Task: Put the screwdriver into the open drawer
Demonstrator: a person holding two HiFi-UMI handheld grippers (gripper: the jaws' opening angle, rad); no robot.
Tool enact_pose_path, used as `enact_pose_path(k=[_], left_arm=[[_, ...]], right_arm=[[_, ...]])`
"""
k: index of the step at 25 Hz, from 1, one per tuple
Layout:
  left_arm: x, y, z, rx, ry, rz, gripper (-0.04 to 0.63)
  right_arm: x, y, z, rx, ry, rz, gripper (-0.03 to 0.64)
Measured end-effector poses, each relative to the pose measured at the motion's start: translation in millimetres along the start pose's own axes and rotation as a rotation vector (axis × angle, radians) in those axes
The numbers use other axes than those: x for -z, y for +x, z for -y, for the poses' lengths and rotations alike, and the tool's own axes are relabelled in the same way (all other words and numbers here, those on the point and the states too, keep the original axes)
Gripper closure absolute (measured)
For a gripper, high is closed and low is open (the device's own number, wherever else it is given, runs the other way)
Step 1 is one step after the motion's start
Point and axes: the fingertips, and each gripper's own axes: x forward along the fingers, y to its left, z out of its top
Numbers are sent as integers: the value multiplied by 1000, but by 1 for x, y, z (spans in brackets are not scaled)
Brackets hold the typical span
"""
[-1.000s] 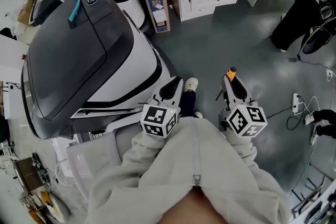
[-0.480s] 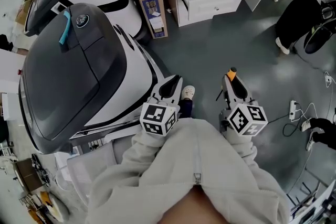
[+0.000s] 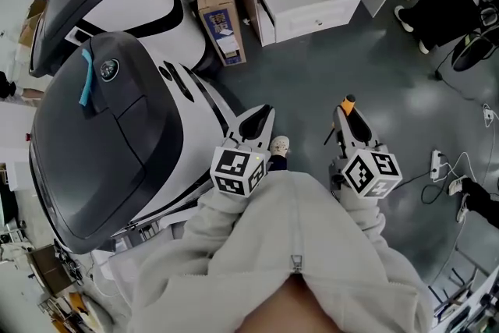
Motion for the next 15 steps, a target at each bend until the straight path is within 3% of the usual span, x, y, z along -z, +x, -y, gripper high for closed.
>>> enact_pose_path(k=[15], left_arm=[[-30, 63, -43, 79, 4, 16, 553]], right_arm=[[-31, 72, 3, 20, -9, 28, 491]])
